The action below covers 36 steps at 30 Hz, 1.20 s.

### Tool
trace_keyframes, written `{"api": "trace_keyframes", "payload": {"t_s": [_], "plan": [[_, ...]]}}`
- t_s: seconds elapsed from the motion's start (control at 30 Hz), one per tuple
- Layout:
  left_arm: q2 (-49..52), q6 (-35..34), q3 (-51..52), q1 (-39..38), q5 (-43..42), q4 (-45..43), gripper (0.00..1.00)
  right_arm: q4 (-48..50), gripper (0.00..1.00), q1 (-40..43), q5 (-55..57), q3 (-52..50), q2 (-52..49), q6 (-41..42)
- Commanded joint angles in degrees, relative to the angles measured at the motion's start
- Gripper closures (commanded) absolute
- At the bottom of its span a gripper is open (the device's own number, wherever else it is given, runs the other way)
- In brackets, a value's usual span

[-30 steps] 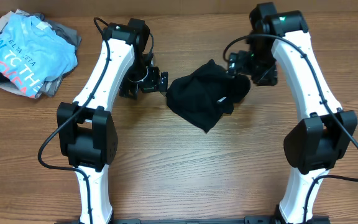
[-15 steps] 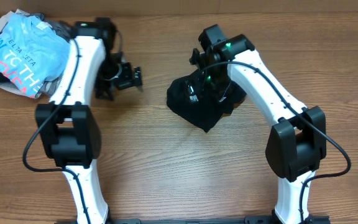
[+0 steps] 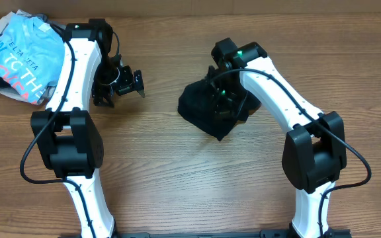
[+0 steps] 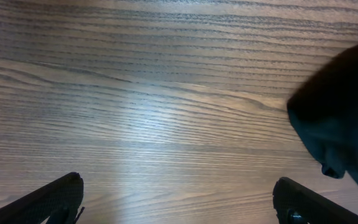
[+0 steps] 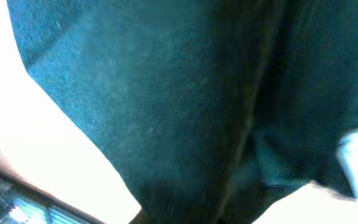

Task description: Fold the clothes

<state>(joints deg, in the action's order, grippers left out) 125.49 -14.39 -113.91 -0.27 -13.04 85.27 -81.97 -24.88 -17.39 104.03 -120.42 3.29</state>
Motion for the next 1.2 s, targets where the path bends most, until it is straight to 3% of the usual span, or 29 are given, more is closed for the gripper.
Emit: {"api": "trace_keyframes", "payload": {"t_s": [0.0, 0.07, 0.1, 0.13, 0.17, 0.2, 0.27, 0.33, 0.5, 0.7, 0.83, 0.9, 1.0, 1.17], "plan": [[0.13, 1.14, 0.42, -0.13, 0.09, -0.11, 0.0, -3.87, 0.92, -0.2, -3.23, 1.99, 0.87, 3.19], [0.13, 1.14, 0.42, -0.13, 0.07, -0.07, 0.0, -4.96, 0.91, -0.2, -3.19, 0.94, 0.87, 3.19], [0.13, 1.14, 0.42, -0.13, 0.07, -0.07, 0.0, -4.94, 0.86, -0.2, -3.21, 0.42, 0.87, 3.19], [0.13, 1.14, 0.42, -0.13, 0.07, -0.07, 0.0, -4.44, 0.73, -0.2, -3.26, -0.57, 0.87, 3.19], [0.13, 1.14, 0.42, -0.13, 0.02, -0.07, 0.0, -3.72, 0.66, -0.2, -3.3, -1.81, 0.87, 3.3], [0.13, 1.14, 0.42, -0.13, -0.09, -0.04, 0.0, -2.73, 0.65, -0.26, -3.26, -3.96, 0.87, 4.22], [0.13, 1.14, 0.42, -0.13, -0.09, -0.04, 0.0, -0.92, 0.84, -0.24, -2.95, -7.82, 0.87, 4.96], [0.13, 1.16, 0.42, -0.13, -0.09, 0.0, 0.0, 0.52, 0.96, -0.24, -0.09, -11.87, 0.87, 7.85], [0.13, 1.46, 0.42, -0.13, -0.07, 0.0, 0.0, 3.58, 0.96, -0.17, 7.1, -20.13, 0.87, 14.47], [0.13, 1.6, 0.42, -0.13, -0.07, 0.02, 0.0, 4.74, 0.94, -0.17, 8.85, -21.03, 2.73, 15.61], [0.13, 1.6, 0.42, -0.13, -0.07, 0.09, 0.0, 2.91, 0.73, -0.13, 17.22, -20.85, 7.67, 19.78], [0.13, 1.6, 0.42, -0.13, -0.07, 0.09, 0.0, 0.87, 0.4, 0.07, 21.24, -20.52, 10.73, 21.33], [0.13, 1.6, 0.42, -0.13, -0.07, 0.17, 0.0, -2.45, 0.16, 1.53, 27.04, -20.09, 15.41, 25.2], [0.13, 1.57, 0.42, -0.13, -0.09, 0.15, 0.0, -2.25, 0.16, 5.27, 25.79, -19.93, 21.11, 24.46]]}}
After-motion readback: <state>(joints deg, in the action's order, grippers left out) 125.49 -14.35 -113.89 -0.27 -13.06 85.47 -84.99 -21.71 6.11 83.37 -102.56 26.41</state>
